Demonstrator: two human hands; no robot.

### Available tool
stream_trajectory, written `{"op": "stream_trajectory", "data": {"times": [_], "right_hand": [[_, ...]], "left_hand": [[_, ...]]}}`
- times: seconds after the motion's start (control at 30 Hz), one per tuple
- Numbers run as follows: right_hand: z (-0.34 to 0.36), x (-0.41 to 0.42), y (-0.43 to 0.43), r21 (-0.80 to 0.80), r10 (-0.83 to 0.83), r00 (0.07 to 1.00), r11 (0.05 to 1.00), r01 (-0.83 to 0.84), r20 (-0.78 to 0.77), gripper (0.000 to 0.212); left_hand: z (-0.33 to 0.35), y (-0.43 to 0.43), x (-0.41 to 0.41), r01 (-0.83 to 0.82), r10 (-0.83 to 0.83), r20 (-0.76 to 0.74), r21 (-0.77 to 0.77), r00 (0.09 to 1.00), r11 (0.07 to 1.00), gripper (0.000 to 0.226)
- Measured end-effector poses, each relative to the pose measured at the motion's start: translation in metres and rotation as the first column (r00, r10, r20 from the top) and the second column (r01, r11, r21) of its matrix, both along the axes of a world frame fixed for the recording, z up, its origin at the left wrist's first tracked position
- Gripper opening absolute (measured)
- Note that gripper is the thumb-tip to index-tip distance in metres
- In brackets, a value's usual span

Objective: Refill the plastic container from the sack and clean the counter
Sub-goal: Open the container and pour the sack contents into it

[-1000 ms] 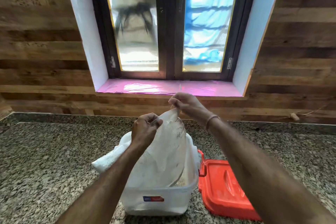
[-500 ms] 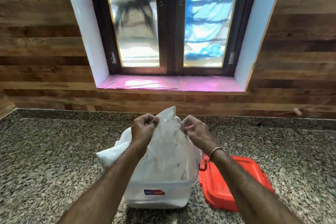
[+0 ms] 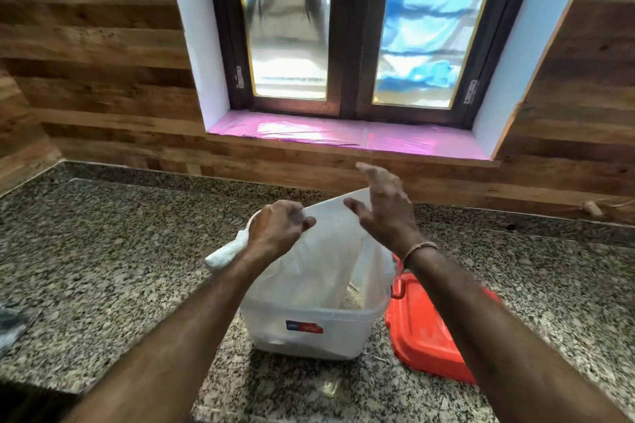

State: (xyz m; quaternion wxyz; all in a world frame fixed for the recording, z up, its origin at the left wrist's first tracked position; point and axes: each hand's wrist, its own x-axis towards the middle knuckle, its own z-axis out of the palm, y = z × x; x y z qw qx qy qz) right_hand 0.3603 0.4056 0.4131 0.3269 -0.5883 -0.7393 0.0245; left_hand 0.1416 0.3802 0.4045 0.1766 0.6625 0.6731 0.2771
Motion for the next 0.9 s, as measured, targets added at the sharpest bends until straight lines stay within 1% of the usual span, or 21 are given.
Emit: {"op": "stream_trajectory", "data": {"times": [0.03,0.07,0.1,0.13,0.17,0.2,0.23,0.3,0.33,0.37,0.43,0.47,0.5,0.57,0.6,0.67,0.7,0.73,0.77,0.8,0.9], "right_hand": [[0.001,-0.006,-0.001,0.134,0.011,0.986,0.99,-0.034,0.167,0.07],[0.004,-0.011,-0.003,0.187,0.049,0.956,0.977,-0.107,0.29,0.075],[0.007,-0.015,-0.004,0.147,0.107,0.911,0.973,-0.178,0.398,0.073],[0.006,-0.019,-0.004,0.05,0.165,0.868,0.976,-0.213,0.468,0.067],[0.006,-0.02,-0.005,-0.059,0.213,0.838,0.975,-0.213,0.502,0.058],[0.005,-0.021,-0.005,-0.138,0.238,0.829,0.971,-0.195,0.505,0.048],[0.006,-0.021,-0.005,-0.158,0.237,0.839,0.971,-0.181,0.489,0.034],[0.011,-0.018,-0.003,-0.059,0.183,0.903,0.983,-0.174,0.39,0.008],[0.013,-0.016,-0.002,-0.006,0.14,0.932,0.989,-0.147,0.334,0.008],[0.015,-0.012,-0.001,0.009,0.107,0.954,0.993,-0.114,0.279,0.01],[0.017,-0.006,0.001,-0.021,0.042,0.986,0.999,-0.04,0.16,0.008],[0.015,-0.004,0.001,-0.049,0.016,0.993,0.999,-0.01,0.117,0.006],[0.013,-0.003,0.001,-0.063,0.001,0.996,0.998,0.005,0.09,0.005],[0.009,-0.01,0.001,-0.051,0.041,0.995,0.998,-0.037,0.094,0.004],[0.009,-0.017,-0.001,-0.053,0.109,0.989,0.993,-0.104,0.099,0.011],[0.01,-0.037,-0.006,-0.102,0.258,0.951,0.965,-0.243,0.17,0.03],[0.011,-0.046,-0.007,-0.113,0.286,0.933,0.957,-0.266,0.22,0.032],[0.01,-0.054,-0.006,-0.097,0.278,0.931,0.96,-0.263,0.236,0.027],[0.009,-0.057,-0.004,-0.075,0.25,0.943,0.968,-0.24,0.217,0.021],[0.01,-0.057,0.0,-0.067,0.207,0.963,0.978,-0.198,0.171,0.02],[0.013,-0.047,0.013,-0.128,0.062,0.997,0.99,-0.056,0.038,0.027]], "left_hand": [[0.002,0.001,0.004,-0.003,0.003,-0.01,0.006,1.0,1.0,0.04],[0.005,0.002,0.008,-0.001,0.002,-0.028,0.016,1.0,1.0,0.039],[0.008,0.002,0.009,-0.003,0.004,-0.046,0.031,0.999,1.0,0.038],[0.011,0.002,0.01,-0.004,0.006,-0.055,0.046,0.998,0.999,0.036],[0.013,0.002,0.01,0.0,0.003,-0.054,0.056,0.999,0.998,0.034],[0.015,0.001,0.009,0.011,-0.008,-0.051,0.058,0.999,0.998,0.032],[0.017,0.001,0.009,0.02,-0.017,-0.051,0.056,0.999,0.998,0.031],[0.02,-0.002,0.008,0.022,-0.02,-0.062,0.043,0.998,0.999,0.03],[0.022,-0.004,0.004,0.023,-0.02,-0.105,0.021,0.994,1.0,0.032],[0.023,-0.005,-0.003,0.026,-0.028,-0.183,-0.012,0.983,1.0,0.04],[0.026,-0.012,-0.025,0.025,-0.062,-0.315,-0.12,0.947,0.992,0.061],[0.029,-0.015,-0.036,0.011,-0.063,-0.338,-0.152,0.939,0.988,0.064],[0.031,-0.018,-0.045,-0.006,-0.047,-0.344,-0.151,0.938,0.989,0.059],[0.033,-0.02,-0.055,-0.032,0.004,-0.334,-0.078,0.942,0.996,0.033],[0.035,-0.021,-0.055,-0.039,0.025,-0.326,-0.039,0.945,0.998,0.022],[0.037,-0.021,-0.048,-0.021,0.026,-0.309,0.019,0.951,1.0,0.013],[0.039,-0.019,-0.044,0.003,0.013,-0.307,0.054,0.952,0.999,0.012],[0.041,-0.018,-0.04,0.023,0.006,-0.313,0.09,0.95,0.996,0.012],[0.045,-0.016,-0.039,0.027,0.013,-0.314,0.123,0.949,0.992,0.013],[0.049,-0.015,-0.04,0.016,0.026,-0.297,0.137,0.954,0.99,0.014],[0.053,-0.015,-0.061,-0.043,0.05,-0.159,0.048,0.986,0.998,0.03]]}}
